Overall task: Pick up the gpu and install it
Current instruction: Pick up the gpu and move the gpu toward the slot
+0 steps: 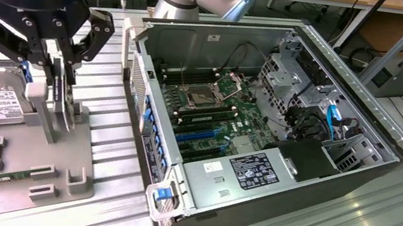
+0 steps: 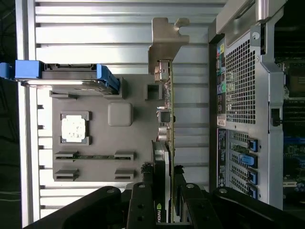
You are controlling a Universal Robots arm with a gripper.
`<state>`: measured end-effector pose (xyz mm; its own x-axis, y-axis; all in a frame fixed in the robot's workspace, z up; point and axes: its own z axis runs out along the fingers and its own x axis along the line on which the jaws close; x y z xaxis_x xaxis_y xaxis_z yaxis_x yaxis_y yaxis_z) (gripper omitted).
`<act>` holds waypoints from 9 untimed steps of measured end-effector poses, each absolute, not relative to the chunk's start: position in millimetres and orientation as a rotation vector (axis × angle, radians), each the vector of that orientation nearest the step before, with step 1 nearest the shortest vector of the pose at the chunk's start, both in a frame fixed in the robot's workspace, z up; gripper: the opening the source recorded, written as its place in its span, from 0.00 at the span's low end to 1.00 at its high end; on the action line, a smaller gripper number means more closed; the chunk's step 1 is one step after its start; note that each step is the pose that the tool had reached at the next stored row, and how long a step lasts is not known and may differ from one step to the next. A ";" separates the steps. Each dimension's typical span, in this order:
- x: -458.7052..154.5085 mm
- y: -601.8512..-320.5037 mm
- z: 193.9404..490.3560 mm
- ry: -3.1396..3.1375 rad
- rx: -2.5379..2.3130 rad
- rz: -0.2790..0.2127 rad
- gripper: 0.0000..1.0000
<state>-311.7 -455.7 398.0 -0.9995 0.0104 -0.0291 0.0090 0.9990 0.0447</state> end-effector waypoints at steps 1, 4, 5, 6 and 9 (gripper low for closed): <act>-311.7 -455.7 401.4 3.112 0.015 0.069 0.27; -311.7 -455.7 405.7 3.111 0.015 0.070 0.27; -311.7 -455.7 407.1 3.111 0.015 0.070 0.27; -311.7 -455.7 408.0 3.111 0.015 0.069 0.27; -311.7 -455.6 411.7 3.112 0.015 0.069 0.27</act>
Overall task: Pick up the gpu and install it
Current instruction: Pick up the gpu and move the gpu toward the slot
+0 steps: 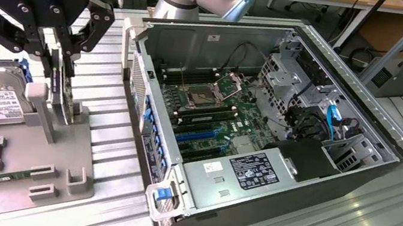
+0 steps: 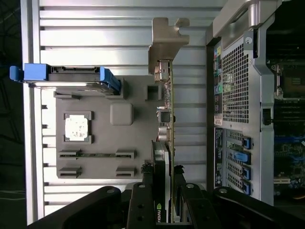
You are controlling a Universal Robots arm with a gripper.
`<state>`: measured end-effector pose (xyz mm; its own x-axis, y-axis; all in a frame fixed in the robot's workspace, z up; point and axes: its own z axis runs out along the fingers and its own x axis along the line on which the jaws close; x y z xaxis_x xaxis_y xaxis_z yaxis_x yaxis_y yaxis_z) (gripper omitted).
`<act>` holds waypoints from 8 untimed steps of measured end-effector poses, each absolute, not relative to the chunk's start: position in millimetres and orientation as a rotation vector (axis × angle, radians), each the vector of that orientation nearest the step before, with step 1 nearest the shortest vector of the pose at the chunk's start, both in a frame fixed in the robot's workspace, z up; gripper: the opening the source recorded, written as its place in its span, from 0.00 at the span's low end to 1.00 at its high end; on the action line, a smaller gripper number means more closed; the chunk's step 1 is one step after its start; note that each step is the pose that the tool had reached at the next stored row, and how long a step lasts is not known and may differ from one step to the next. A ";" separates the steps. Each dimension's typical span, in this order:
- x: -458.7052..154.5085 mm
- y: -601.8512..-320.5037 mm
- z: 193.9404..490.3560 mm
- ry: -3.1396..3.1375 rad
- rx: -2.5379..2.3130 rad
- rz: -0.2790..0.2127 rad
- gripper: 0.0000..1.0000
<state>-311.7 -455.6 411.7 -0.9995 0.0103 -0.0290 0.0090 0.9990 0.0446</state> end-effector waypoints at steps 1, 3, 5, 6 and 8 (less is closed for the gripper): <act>-311.7 -455.6 414.2 3.112 0.015 0.069 0.27; -311.7 -455.6 420.4 3.112 0.015 0.069 0.27; -311.7 -455.6 425.3 3.112 0.015 0.069 0.27; -311.7 -455.5 427.4 3.111 0.015 0.070 0.27; -311.7 -455.5 431.6 3.111 0.015 0.069 0.27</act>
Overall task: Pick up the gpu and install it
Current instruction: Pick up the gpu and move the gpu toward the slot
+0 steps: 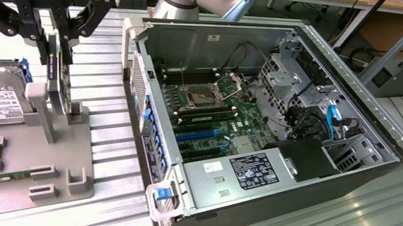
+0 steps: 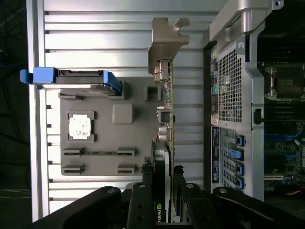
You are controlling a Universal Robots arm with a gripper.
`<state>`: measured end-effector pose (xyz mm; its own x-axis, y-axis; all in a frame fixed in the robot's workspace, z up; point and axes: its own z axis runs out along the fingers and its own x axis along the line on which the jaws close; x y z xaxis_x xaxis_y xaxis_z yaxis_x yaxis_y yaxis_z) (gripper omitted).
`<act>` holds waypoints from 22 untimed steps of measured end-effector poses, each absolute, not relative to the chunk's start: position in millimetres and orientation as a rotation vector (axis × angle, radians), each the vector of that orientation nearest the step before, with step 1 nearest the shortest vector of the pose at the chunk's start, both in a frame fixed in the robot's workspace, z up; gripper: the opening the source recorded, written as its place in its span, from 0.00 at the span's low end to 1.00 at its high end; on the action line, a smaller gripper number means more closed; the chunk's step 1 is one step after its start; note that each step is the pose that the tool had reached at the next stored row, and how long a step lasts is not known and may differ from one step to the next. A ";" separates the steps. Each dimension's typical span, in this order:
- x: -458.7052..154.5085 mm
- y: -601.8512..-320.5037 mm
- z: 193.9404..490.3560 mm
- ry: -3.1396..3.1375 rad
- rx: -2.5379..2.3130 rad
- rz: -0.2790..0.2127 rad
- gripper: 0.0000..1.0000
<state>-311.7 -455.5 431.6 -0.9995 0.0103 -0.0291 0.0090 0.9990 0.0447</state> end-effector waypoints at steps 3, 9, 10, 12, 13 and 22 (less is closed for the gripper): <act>-311.7 -455.3 436.7 3.111 0.015 0.069 0.27; -311.7 -454.9 447.8 3.112 0.015 0.069 0.27; -311.7 -454.8 449.7 3.112 0.015 0.069 0.27; -311.7 -454.7 453.4 3.111 0.015 0.068 0.27; -311.7 -454.6 454.5 3.111 0.015 0.068 0.27; -311.7 -454.3 457.4 3.111 0.015 0.067 0.27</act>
<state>-311.7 -454.3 457.4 -0.9995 0.0102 -0.0291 0.0089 0.9990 0.0434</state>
